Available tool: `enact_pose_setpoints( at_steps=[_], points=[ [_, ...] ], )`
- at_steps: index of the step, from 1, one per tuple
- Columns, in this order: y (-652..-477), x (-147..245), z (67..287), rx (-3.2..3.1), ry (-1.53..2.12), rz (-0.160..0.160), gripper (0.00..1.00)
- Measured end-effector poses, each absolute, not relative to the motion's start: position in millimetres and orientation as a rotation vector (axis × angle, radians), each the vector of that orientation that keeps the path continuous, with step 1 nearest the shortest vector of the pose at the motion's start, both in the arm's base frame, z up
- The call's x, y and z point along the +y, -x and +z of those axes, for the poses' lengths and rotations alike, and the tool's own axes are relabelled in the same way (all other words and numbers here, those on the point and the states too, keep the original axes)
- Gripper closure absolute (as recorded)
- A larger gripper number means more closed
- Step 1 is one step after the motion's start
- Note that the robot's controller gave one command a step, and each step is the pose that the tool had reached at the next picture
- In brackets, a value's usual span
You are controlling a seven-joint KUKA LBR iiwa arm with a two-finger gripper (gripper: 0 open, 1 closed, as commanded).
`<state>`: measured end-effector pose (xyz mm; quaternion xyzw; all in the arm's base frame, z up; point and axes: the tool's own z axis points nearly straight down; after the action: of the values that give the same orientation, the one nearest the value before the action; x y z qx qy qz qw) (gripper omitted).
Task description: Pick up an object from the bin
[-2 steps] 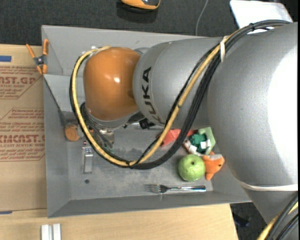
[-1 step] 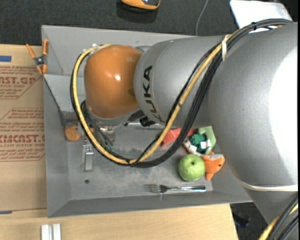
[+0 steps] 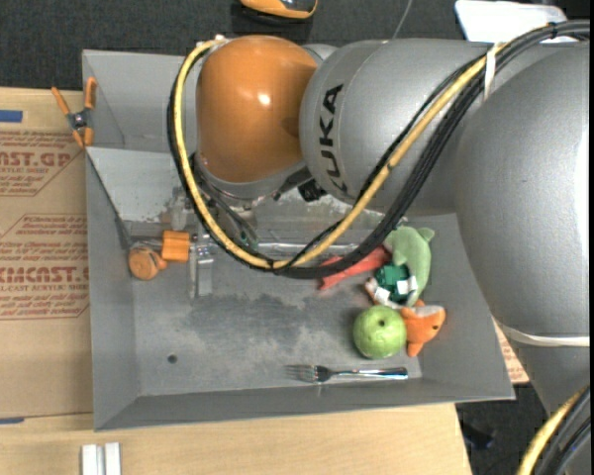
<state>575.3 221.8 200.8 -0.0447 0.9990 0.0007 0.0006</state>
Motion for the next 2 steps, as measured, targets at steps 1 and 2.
enact_pose_setpoints(
  at_steps=[1,2],
  points=[
    [-575.4,152,263,3.139,-0.086,0.004,0.0],
    [-544.8,153,204,3.074,0.655,0.004,0.0]
  ],
)
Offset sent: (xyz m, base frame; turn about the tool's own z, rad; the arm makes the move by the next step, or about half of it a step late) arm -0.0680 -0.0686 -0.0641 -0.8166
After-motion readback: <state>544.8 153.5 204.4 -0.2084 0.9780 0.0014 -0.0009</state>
